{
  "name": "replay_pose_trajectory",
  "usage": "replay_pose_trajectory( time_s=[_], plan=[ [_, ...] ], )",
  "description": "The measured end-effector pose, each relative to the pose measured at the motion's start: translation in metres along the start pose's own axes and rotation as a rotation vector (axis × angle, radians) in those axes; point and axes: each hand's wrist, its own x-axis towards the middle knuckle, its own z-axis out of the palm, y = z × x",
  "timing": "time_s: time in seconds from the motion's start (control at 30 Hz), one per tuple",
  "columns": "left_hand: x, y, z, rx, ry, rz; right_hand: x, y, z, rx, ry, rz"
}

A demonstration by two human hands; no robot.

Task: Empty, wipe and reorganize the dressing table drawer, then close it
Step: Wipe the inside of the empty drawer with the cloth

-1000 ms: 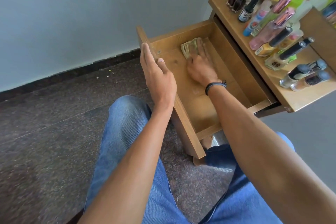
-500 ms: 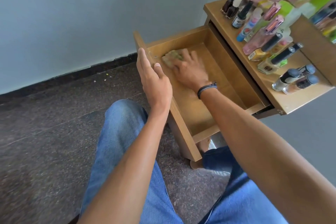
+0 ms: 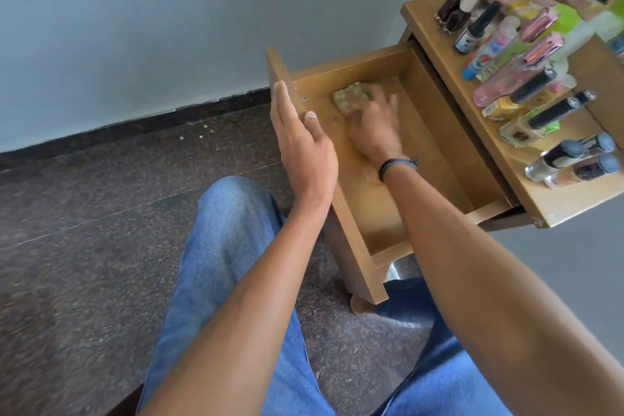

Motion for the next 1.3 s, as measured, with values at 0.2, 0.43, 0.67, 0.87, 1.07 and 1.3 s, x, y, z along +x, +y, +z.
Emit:
replay_pose_trajectory(
  time_s=[0.2,0.43,0.67,0.87,1.07,1.3],
  plan=[
    [0.001,-0.002,0.002,0.008,0.002,0.004,-0.024,-0.036,0.016,-0.09,-0.079,-0.248],
    [0.0,-0.002,0.0,0.02,-0.015,0.014,0.009,0.019,-0.01,-0.117,-0.1,-0.246],
    [-0.002,0.001,0.002,0.028,-0.012,0.031,0.023,0.049,-0.025,-0.33,0.036,-0.046],
    [-0.001,0.0,0.001,0.025,-0.011,0.032,0.031,0.046,-0.019,-0.161,-0.012,0.057],
    [-0.002,-0.001,0.002,-0.005,-0.009,0.002,0.02,0.044,-0.024,0.053,-0.089,0.052],
    [0.001,-0.001,0.004,-0.006,-0.001,-0.012,-0.014,-0.017,0.007,-0.04,-0.107,-0.173]
  ],
)
